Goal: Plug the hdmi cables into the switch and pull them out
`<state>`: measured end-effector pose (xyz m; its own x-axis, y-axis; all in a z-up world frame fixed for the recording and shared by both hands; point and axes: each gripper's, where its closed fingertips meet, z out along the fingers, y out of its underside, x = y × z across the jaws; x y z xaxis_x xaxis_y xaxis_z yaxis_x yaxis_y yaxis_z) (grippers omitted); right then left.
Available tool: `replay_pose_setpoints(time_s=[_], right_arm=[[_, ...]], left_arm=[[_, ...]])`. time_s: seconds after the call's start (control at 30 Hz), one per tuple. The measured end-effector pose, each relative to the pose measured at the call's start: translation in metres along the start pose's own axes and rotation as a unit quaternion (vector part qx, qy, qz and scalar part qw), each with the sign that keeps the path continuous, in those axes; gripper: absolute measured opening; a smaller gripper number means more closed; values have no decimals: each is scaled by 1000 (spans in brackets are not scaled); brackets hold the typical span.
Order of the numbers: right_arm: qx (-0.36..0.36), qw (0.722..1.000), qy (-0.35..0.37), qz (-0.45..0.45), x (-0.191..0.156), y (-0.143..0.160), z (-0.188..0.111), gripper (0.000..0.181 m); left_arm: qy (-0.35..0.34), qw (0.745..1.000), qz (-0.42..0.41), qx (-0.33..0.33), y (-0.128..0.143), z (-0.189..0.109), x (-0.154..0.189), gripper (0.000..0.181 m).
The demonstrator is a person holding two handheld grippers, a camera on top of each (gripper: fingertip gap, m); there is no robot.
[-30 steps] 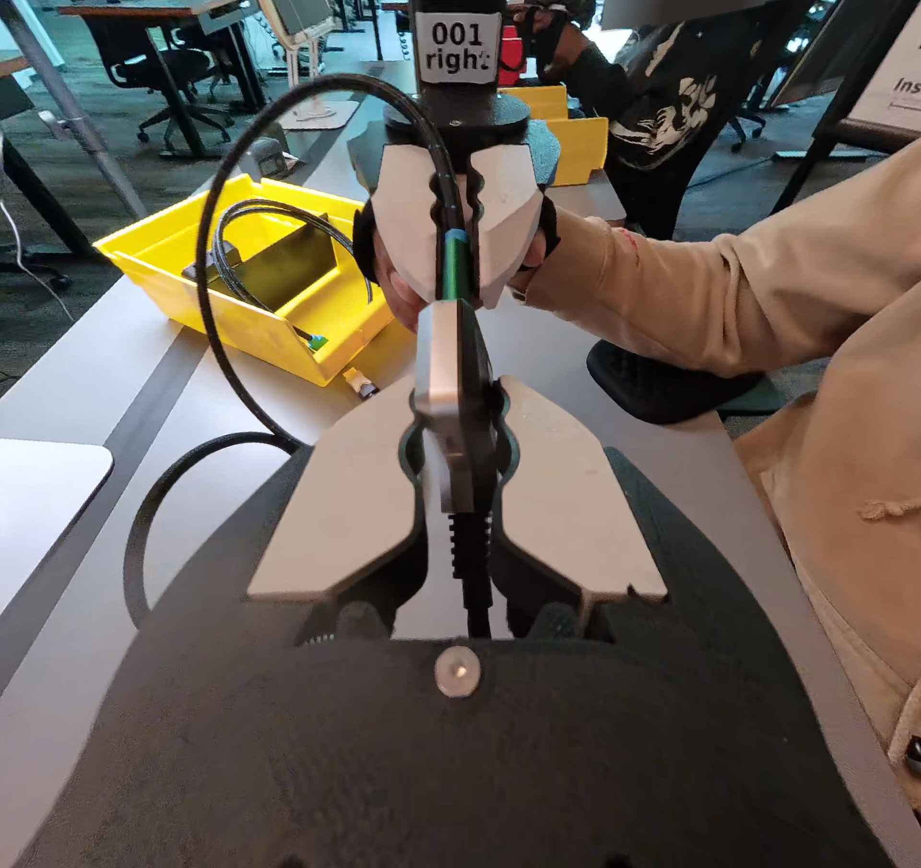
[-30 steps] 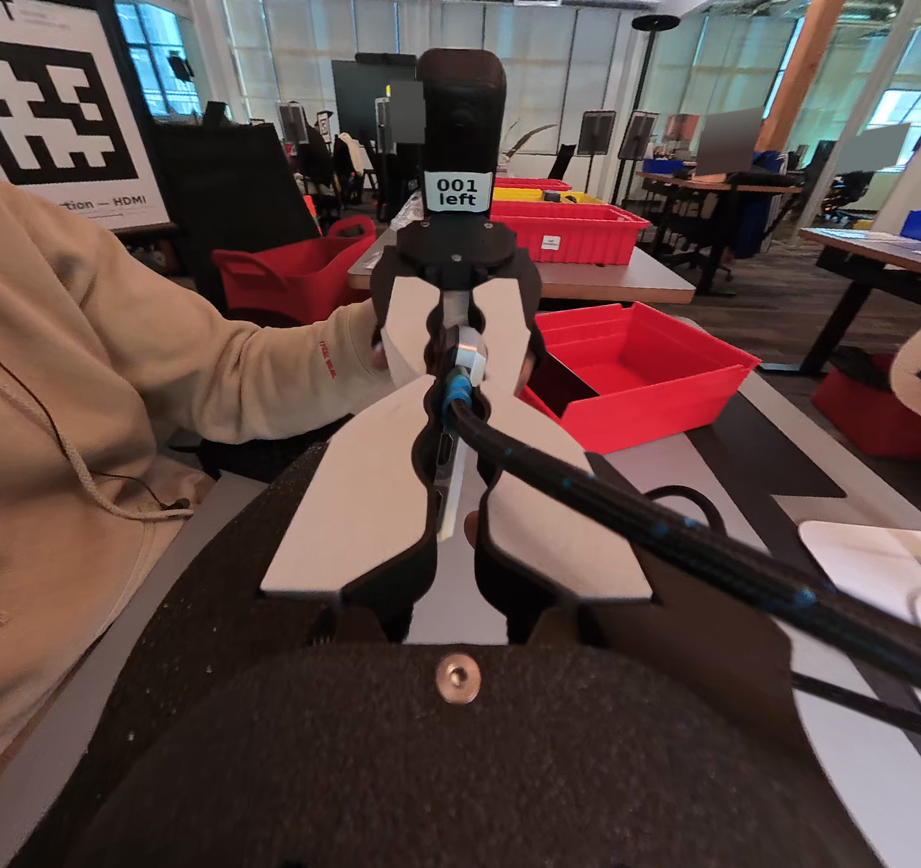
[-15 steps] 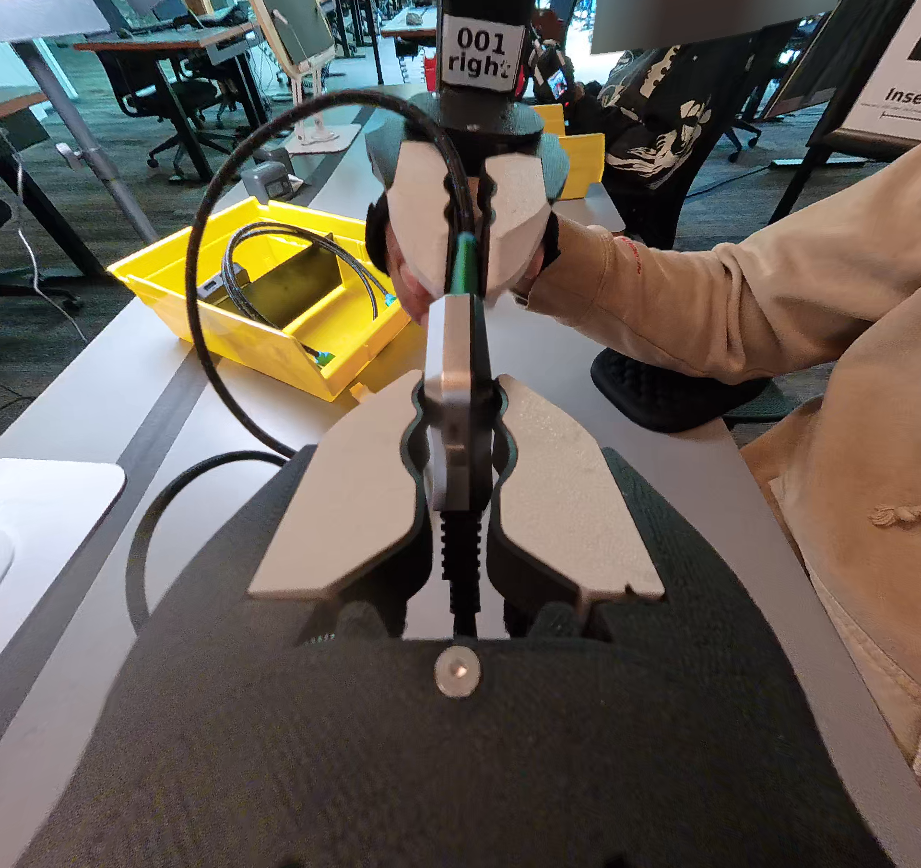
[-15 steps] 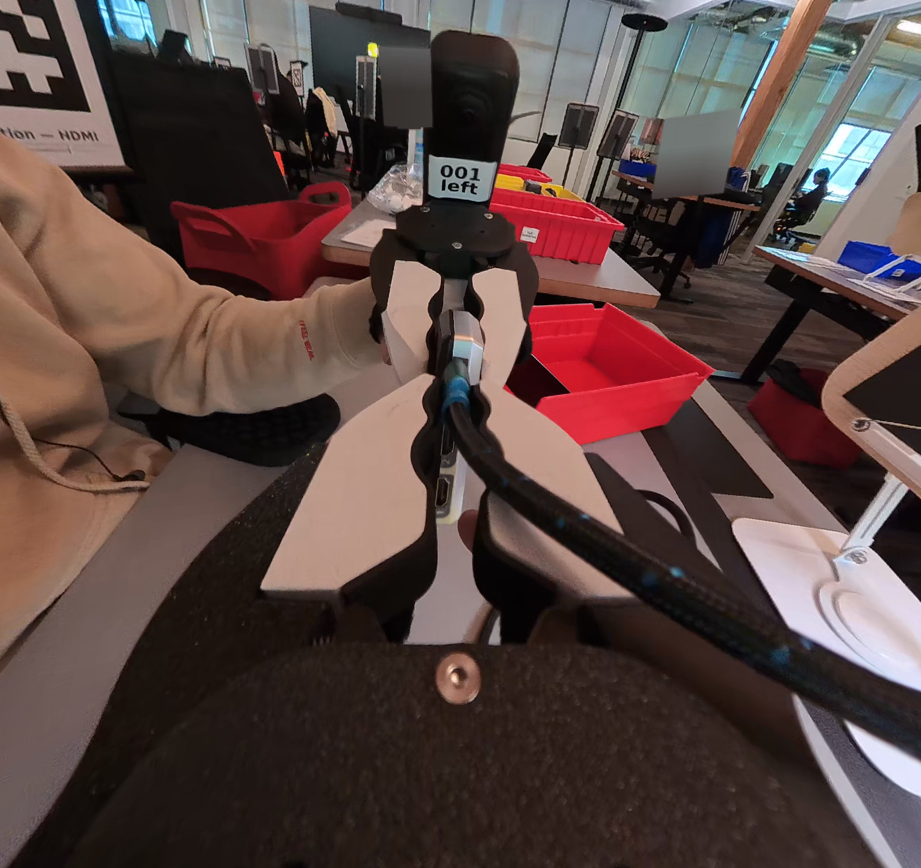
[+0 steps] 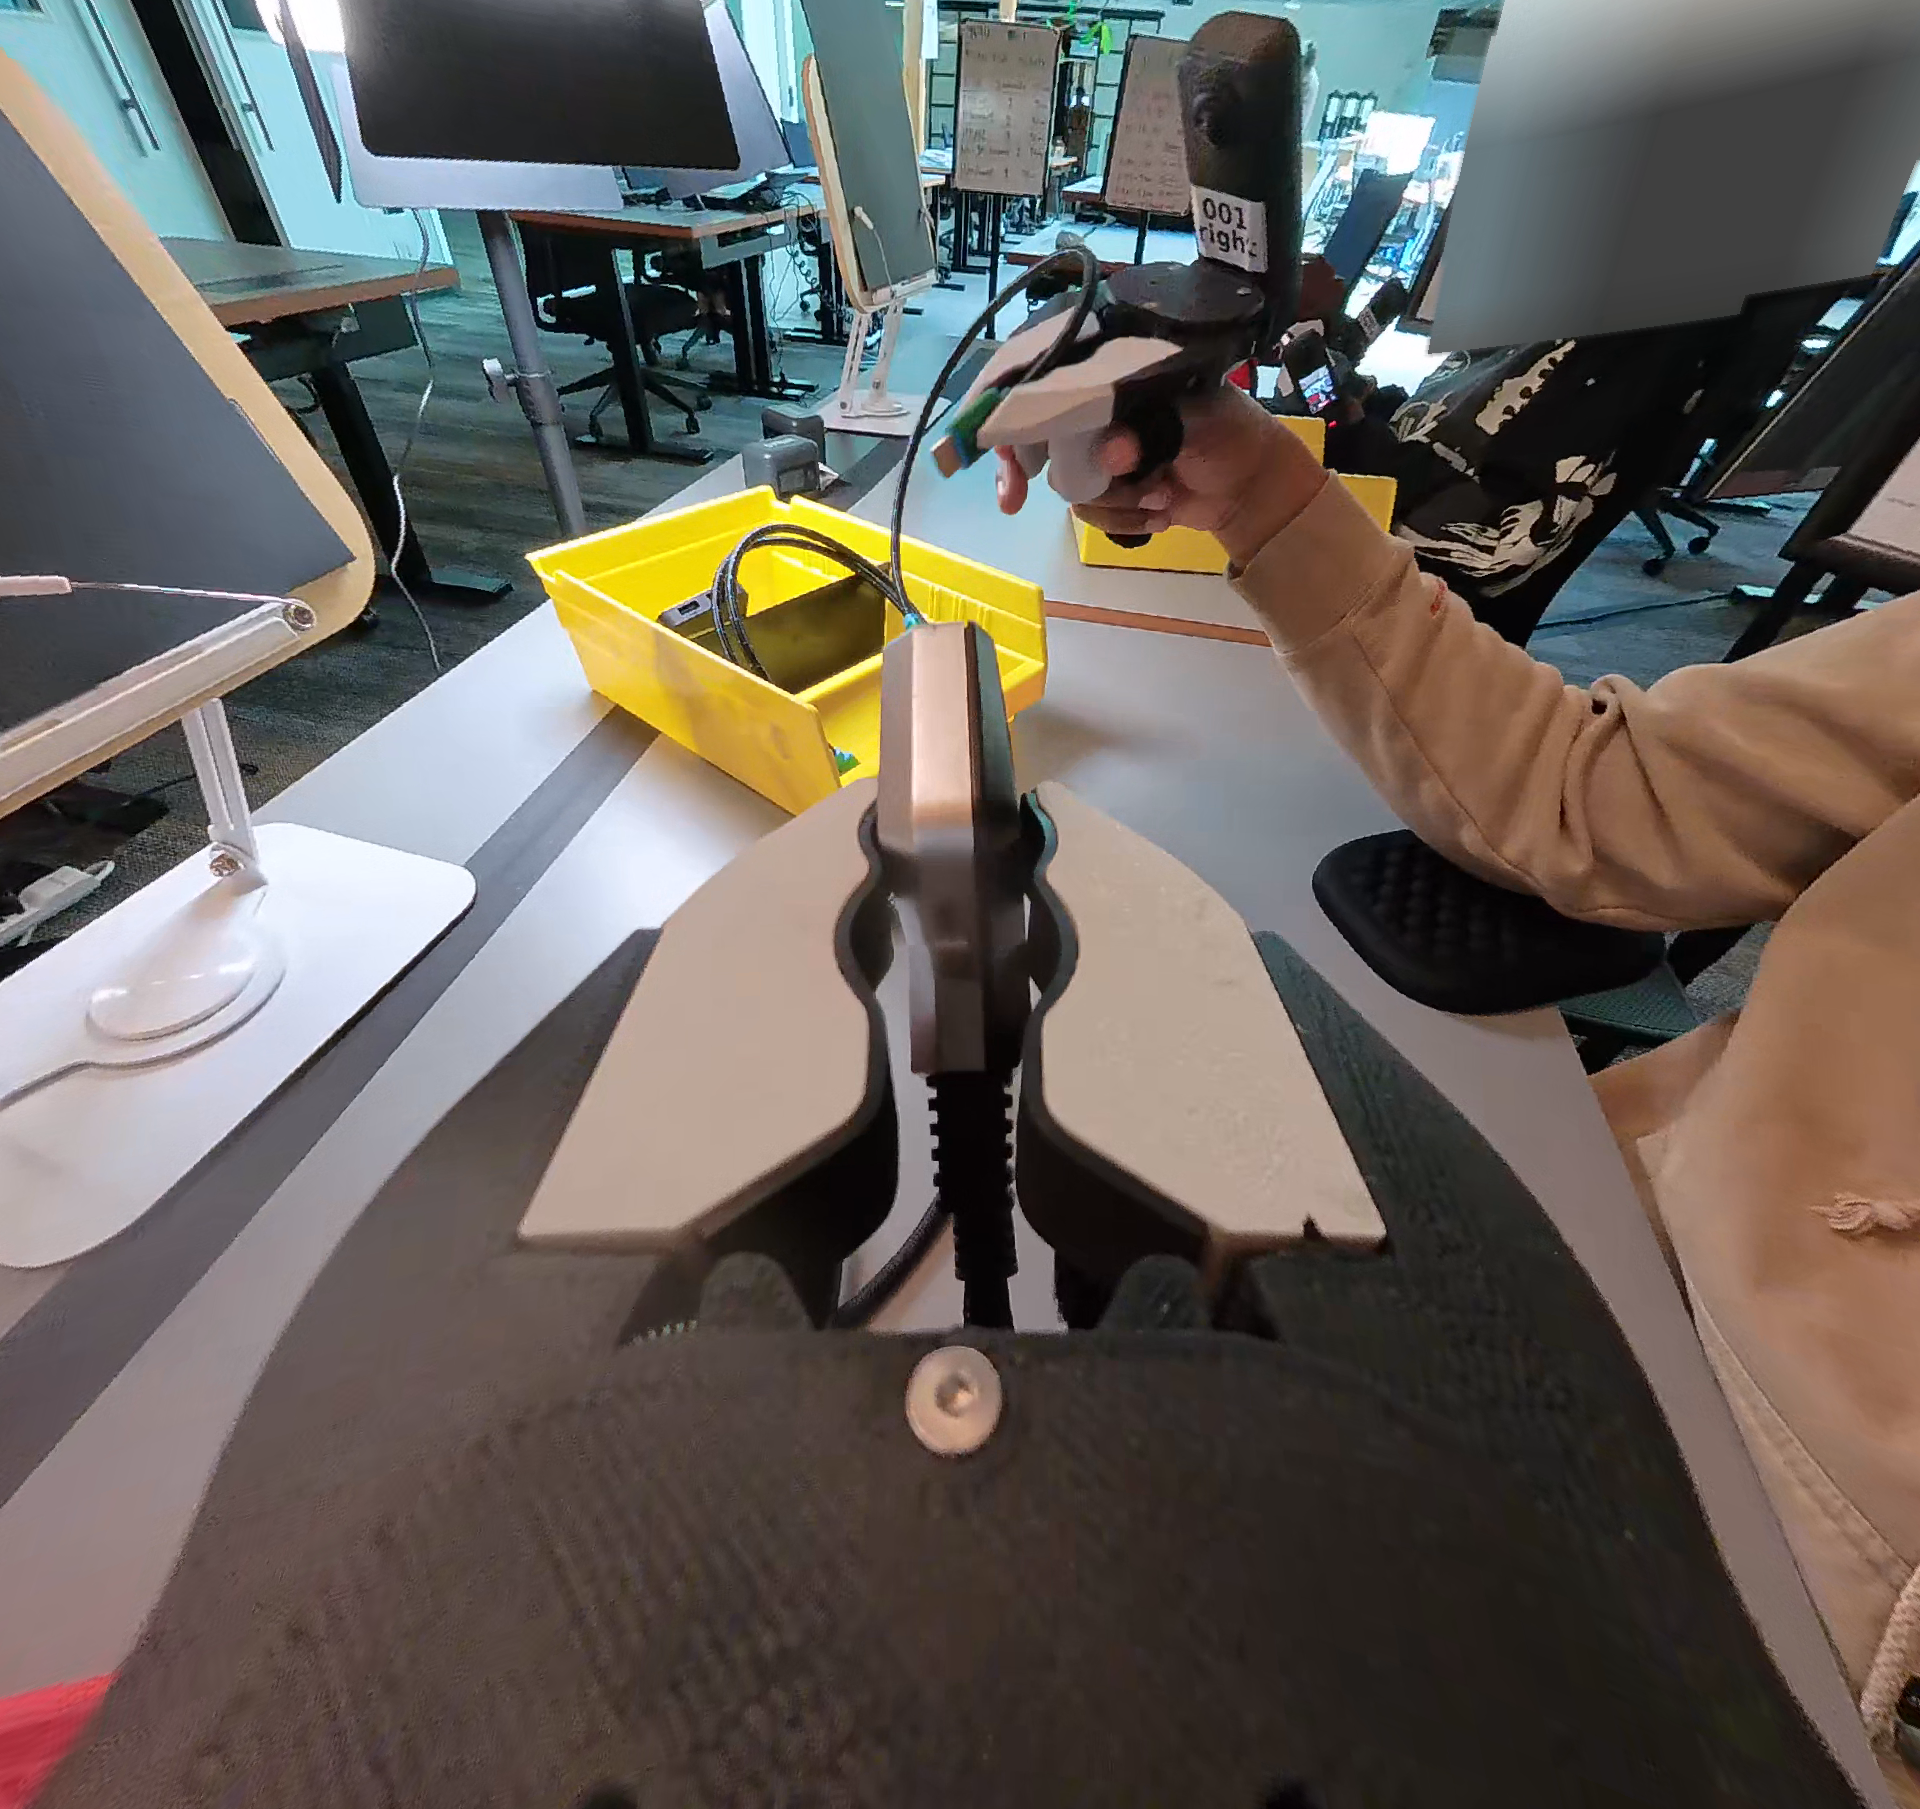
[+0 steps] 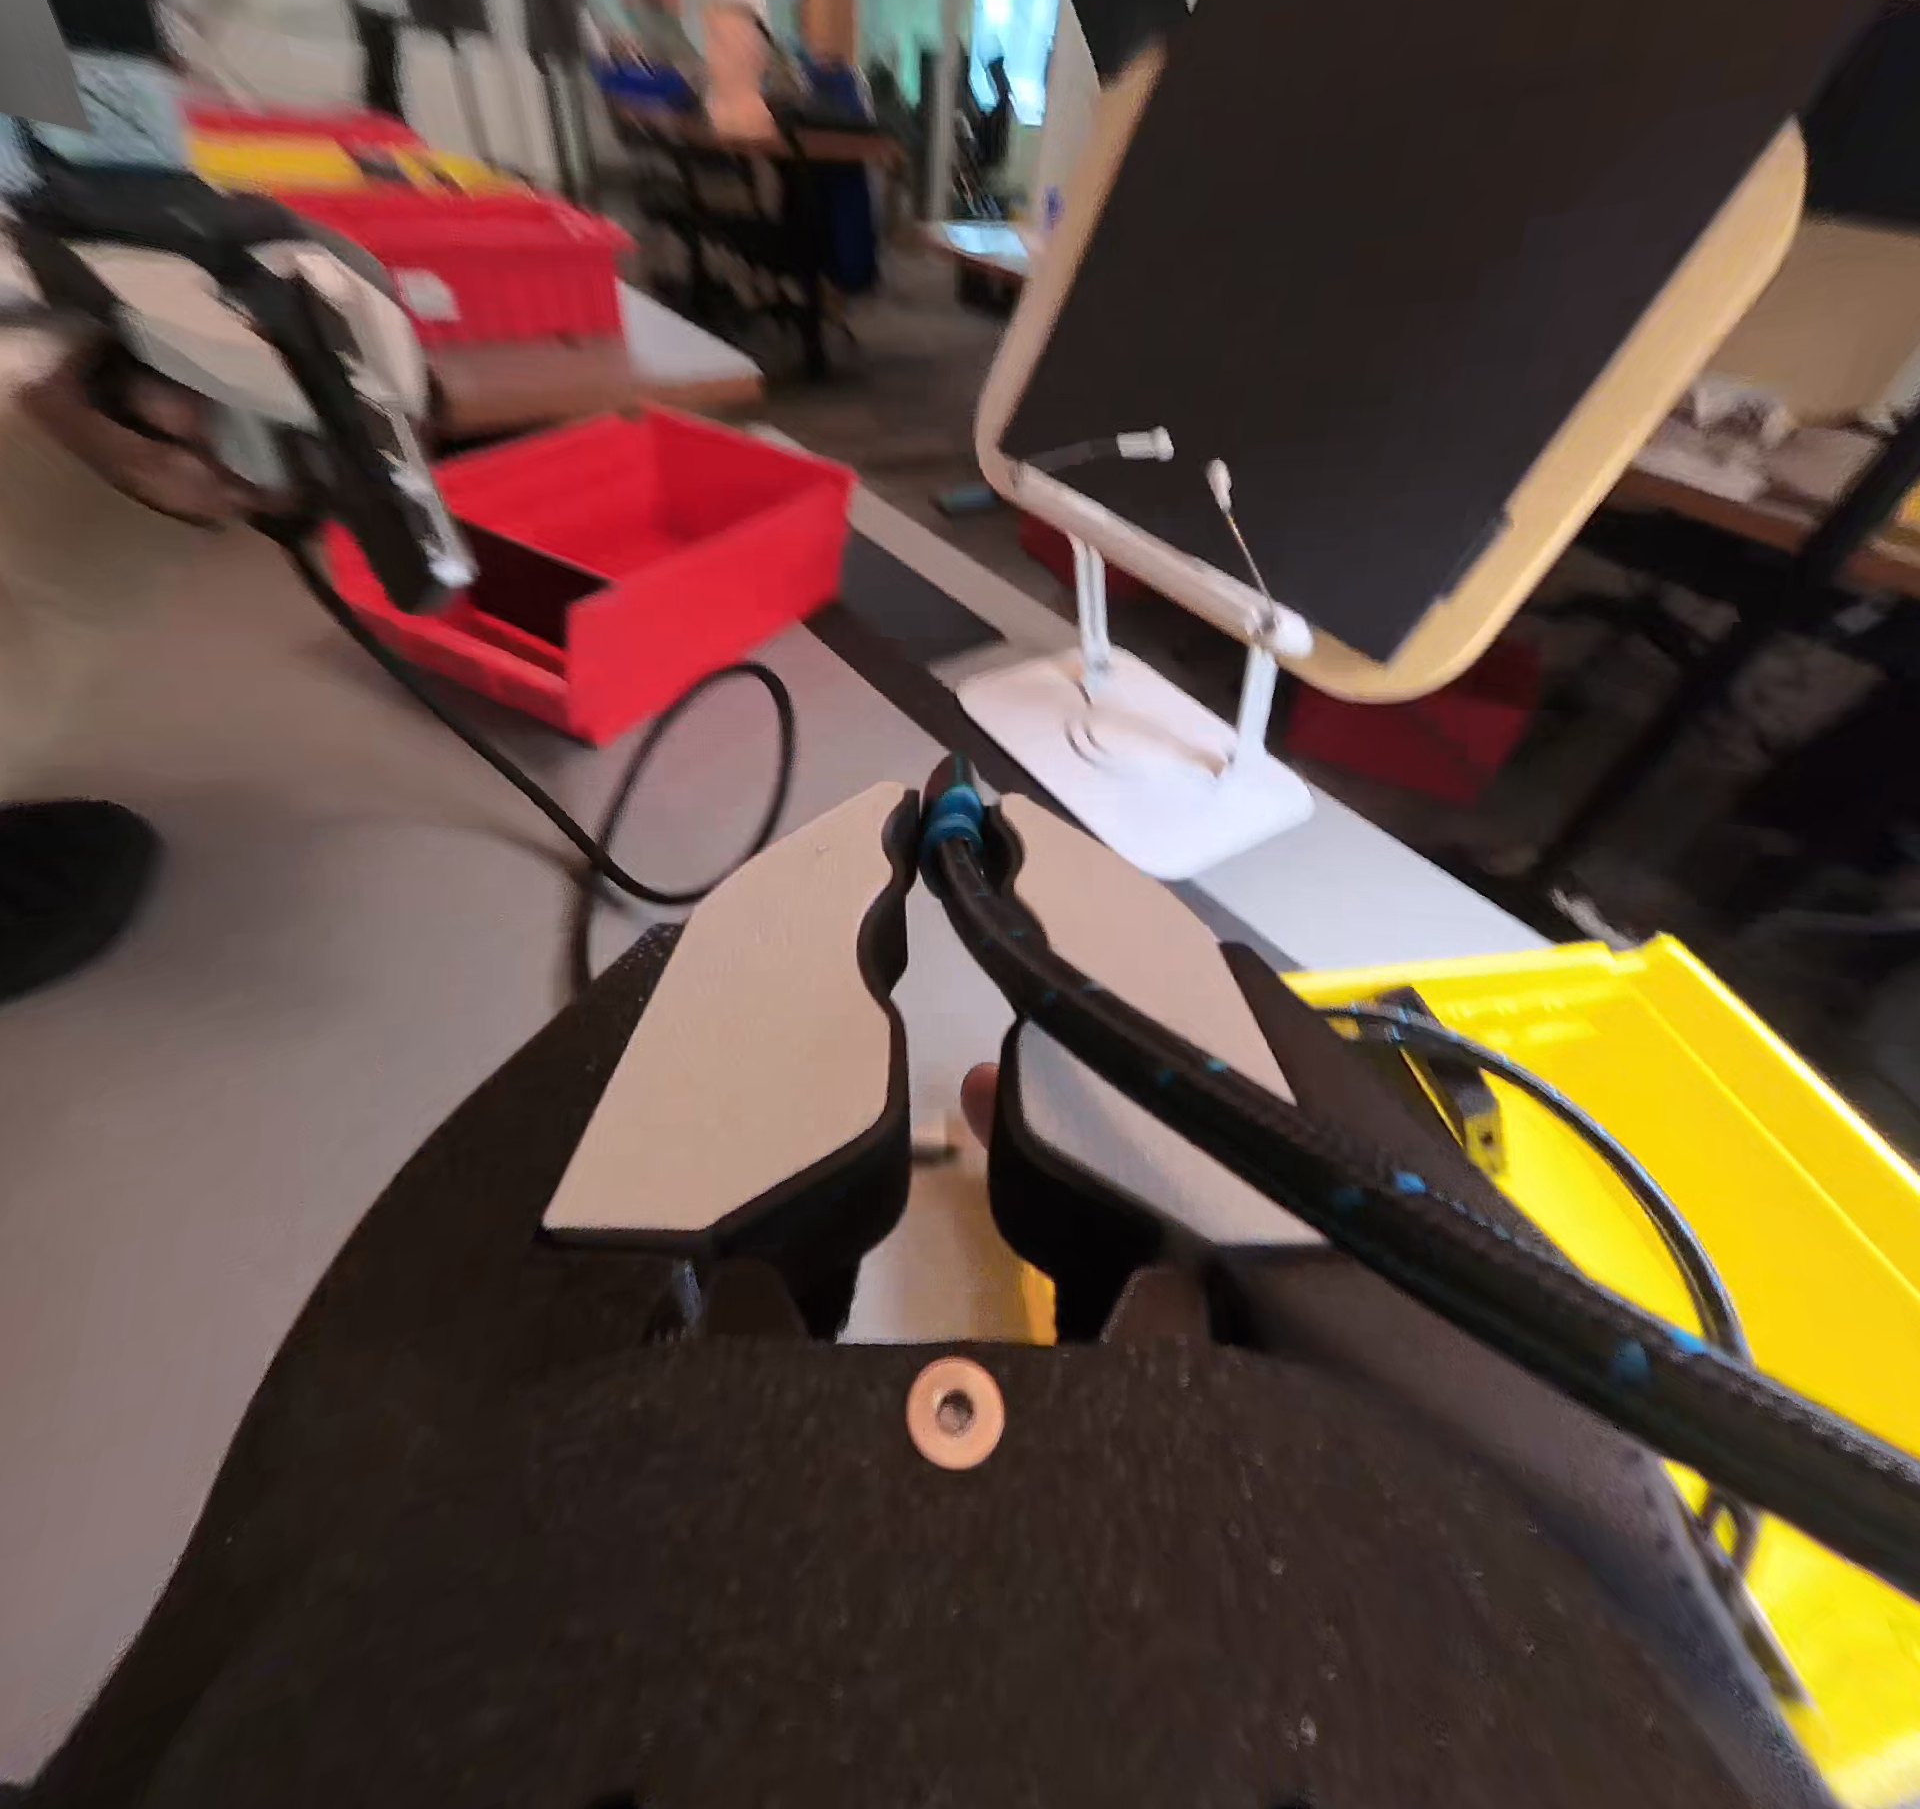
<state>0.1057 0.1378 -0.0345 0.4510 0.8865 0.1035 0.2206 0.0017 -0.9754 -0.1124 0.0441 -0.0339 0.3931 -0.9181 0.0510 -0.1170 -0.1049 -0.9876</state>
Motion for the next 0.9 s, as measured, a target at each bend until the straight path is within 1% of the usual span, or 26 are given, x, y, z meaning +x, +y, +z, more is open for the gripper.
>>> replay_pose_setpoints(time_s=[0.07, 0.13, 0.2, 0.27, 0.37, 0.4, 0.47, 0.53, 0.6, 0.67, 0.73, 0.8, 0.87, 0.9], right_arm=[[-61, 997, 53, 19, 14, 18, 10, 12], [-135, 984, 97, 60, 29, 44, 20, 11], [-224, 958, 171, 59, 51, 78, 24, 11], [-300, 928, 214, 53, 66, 108, 27, 11], [-401, 888, 222, 44, 75, 155, 32, 11], [-425, 877, 221, 37, 77, 168, 34, 11], [-454, 867, 203, 35, 75, 190, 42, 12], [-469, 862, 191, 23, 72, 200, 45, 12], [-462, 871, 168, 25, 63, 194, 47, 20], [-441, 886, 141, 36, 51, 178, 46, 30], [-411, 901, 135, 13, 47, 157, 43, 34], [-345, 932, 112, 0, 35, 127, 48, 34], [-252, 967, 44, -3, 6, 88, 60, 33], [-208, 978, 4, -7, -12, 69, 65, 33]], left_arm=[[-8, 1000, -1, -5, 1, 0, -2, 22], [-9, 1000, -4, -6, 2, 0, -2, 22], [-6, 1000, -3, -7, 1, 1, -1, 22], [-6, 1000, -1, -11, 2, 3, 0, 22], [-2, 1000, -5, -17, 5, 6, 0, 22], [-2, 1000, -7, -19, 7, 7, -1, 22], [-3, 1000, -11, -25, 11, 10, -3, 22], [-5, 999, -14, -32, 15, 12, -6, 22], [-7, 999, -17, -37, 18, 14, -8, 23], [-7, 999, -21, -41, 21, 15, -9, 23], [-7, 999, -23, -44, 23, 17, -10, 23], [-3, 999, -23, -47, 24, 18, -9, 23], [0, 999, -21, -48, 25, 21, -7, 23], [4, 999, -19, -48, 25, 23, -5, 22]])
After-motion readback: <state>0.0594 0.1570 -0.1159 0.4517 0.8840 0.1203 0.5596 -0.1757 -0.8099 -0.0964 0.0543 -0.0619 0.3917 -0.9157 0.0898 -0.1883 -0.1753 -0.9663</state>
